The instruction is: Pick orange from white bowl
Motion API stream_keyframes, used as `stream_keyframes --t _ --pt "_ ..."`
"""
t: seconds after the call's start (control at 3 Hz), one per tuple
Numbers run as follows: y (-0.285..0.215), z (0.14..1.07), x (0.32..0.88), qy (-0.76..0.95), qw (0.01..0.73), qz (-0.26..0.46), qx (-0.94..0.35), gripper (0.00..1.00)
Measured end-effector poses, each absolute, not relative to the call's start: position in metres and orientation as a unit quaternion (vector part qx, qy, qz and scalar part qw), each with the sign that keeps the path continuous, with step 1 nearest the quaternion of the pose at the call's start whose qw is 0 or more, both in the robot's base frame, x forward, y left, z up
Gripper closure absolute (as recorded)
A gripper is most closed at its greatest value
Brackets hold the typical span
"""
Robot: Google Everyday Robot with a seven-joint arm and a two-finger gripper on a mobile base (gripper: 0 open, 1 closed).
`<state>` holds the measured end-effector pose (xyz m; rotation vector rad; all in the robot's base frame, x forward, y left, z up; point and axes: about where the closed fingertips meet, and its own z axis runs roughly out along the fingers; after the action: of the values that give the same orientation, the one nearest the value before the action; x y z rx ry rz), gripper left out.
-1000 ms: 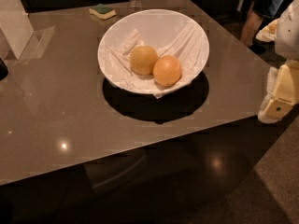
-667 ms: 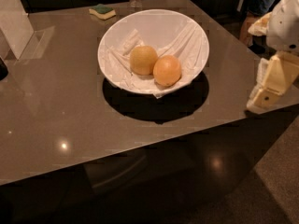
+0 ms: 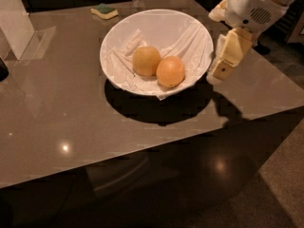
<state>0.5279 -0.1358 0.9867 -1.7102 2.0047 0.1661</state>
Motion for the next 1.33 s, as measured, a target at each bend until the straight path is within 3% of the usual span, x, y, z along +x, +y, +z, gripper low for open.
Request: stream_keyframes --t 0.33,1.33 --pt "-0.099 0.977 0.544 0.703 0.232 0.086 -0.666 0.00" --pt "-0.072 0.947 0.572 0.715 0.241 0.125 -0.644 0.01"
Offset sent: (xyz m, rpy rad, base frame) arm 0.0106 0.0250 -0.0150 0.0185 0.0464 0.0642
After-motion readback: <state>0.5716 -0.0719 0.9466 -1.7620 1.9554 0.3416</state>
